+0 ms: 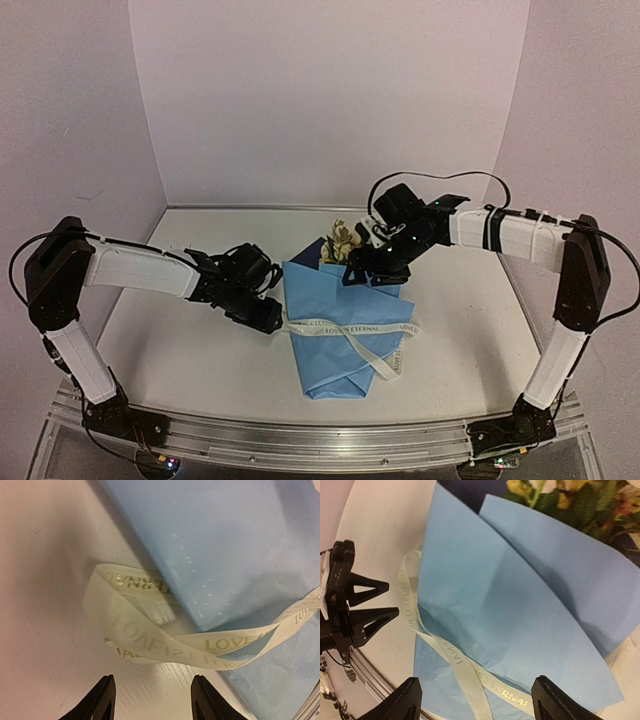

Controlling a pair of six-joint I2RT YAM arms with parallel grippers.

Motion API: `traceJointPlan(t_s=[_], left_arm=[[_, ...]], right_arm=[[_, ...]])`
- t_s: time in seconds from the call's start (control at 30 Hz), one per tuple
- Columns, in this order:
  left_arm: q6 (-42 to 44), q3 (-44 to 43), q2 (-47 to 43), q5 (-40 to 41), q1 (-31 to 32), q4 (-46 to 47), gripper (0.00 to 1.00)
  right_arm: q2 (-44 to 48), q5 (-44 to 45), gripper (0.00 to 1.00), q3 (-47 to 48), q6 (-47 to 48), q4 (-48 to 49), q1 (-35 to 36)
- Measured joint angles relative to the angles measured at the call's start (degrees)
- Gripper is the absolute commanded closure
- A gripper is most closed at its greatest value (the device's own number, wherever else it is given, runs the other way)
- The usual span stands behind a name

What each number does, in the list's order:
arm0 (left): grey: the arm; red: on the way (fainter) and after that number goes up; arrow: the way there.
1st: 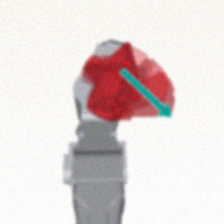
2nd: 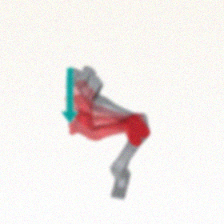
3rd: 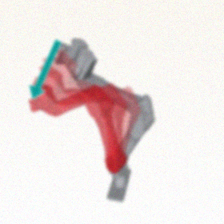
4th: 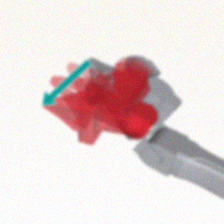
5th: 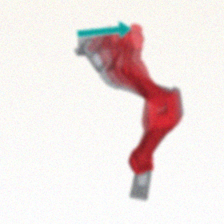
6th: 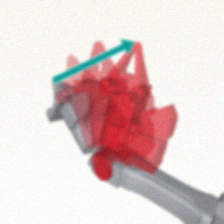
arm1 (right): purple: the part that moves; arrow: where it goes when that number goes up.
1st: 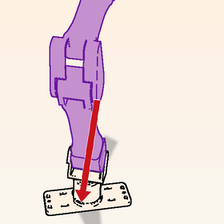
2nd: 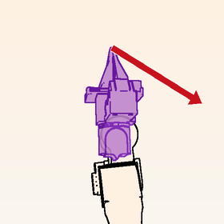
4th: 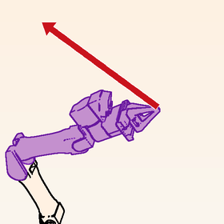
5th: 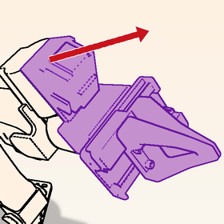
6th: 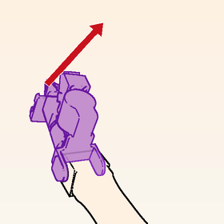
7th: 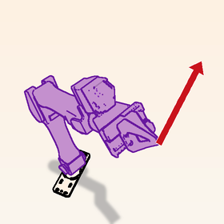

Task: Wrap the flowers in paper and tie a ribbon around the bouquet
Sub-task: Cross the ribbon over the folded bouquet.

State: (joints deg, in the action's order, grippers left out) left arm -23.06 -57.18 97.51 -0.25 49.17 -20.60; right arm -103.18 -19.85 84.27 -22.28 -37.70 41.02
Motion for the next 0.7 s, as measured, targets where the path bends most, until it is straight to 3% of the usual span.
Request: traceJointPlan(t_s=[0.27, 0.7], left_arm=[[8.6, -2.0, 3.9, 3.8, 3.1, -1.3, 0.46], [18.0, -5.9, 8.9, 4.3, 2.7, -1.4, 0.46]], right_arm=[[7.7, 2.6, 0.20, -8.9, -0.8, 4.3, -1.8], [9.4, 2.5, 0.21, -12.3, -1.8, 7.0, -2.2]])
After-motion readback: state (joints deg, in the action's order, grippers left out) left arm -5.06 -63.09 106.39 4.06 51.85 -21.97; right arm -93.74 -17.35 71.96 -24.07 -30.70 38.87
